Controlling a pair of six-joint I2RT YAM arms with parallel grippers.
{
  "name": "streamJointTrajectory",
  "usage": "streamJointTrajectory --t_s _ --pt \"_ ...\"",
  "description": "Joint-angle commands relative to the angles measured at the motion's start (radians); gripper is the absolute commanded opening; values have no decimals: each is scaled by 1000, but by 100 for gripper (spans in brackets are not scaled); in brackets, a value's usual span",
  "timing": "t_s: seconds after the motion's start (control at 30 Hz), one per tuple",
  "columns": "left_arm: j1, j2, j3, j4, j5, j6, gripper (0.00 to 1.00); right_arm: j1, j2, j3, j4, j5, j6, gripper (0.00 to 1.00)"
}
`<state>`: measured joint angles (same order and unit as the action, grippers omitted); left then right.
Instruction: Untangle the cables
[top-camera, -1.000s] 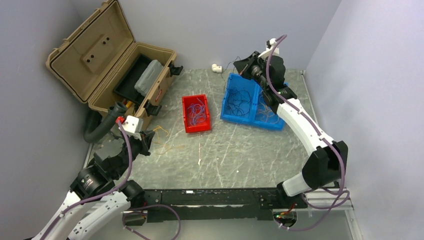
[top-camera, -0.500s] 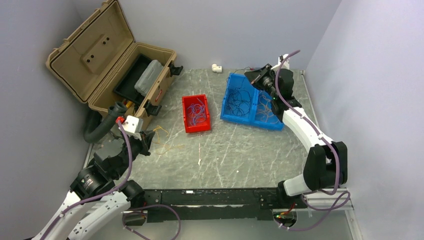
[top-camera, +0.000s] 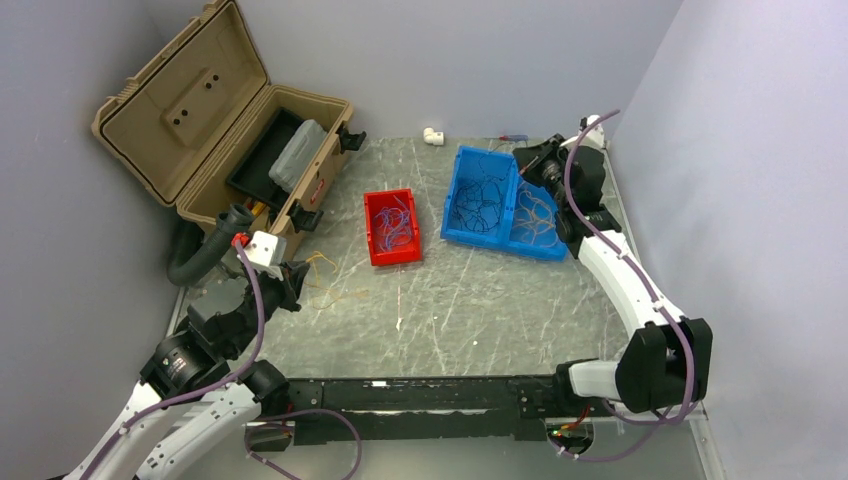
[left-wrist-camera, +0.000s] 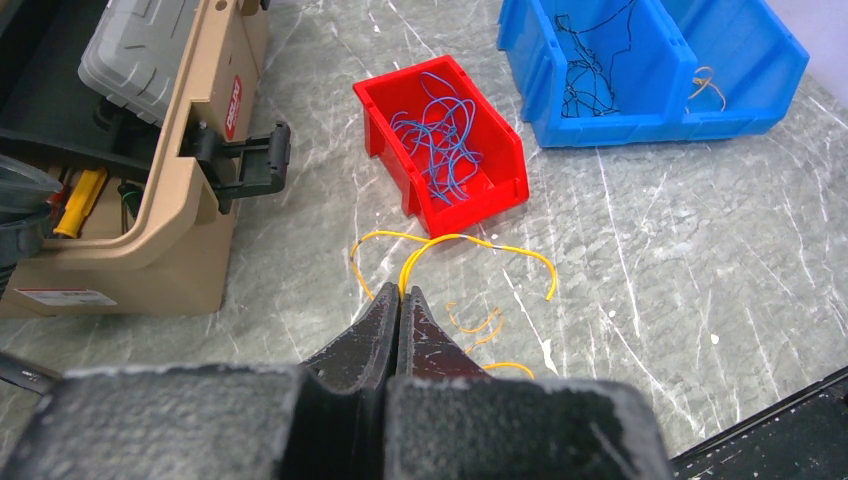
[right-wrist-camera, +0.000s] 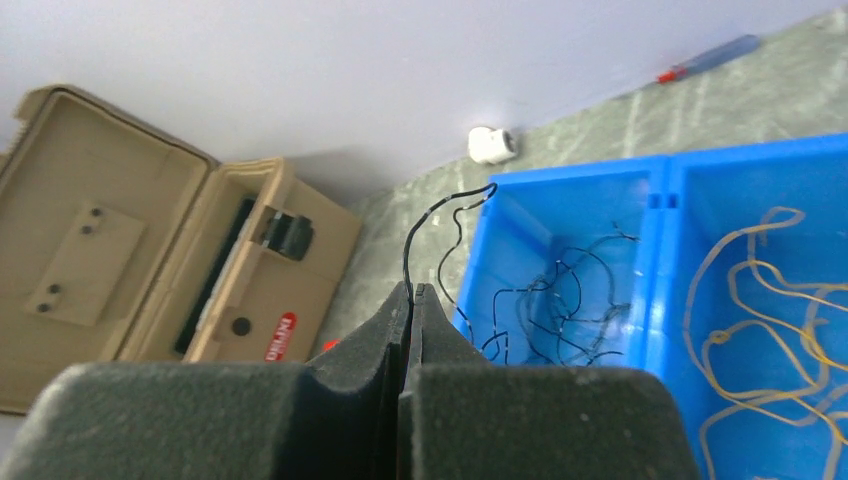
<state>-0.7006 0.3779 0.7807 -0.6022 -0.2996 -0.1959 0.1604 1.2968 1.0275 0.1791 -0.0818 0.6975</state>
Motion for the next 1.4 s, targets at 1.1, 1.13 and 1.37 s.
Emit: streamJointTrajectory --t_s 1.1,1.13,1.37 --pt "4 18 23 27 10 6 0 161 645 429 -409 251 -226 0" --pt "3 19 22 26 8 7 0 163 658 437 -410 251 -227 0" --pt "3 26 23 23 8 6 0 180 597 440 -439 284 -237 25"
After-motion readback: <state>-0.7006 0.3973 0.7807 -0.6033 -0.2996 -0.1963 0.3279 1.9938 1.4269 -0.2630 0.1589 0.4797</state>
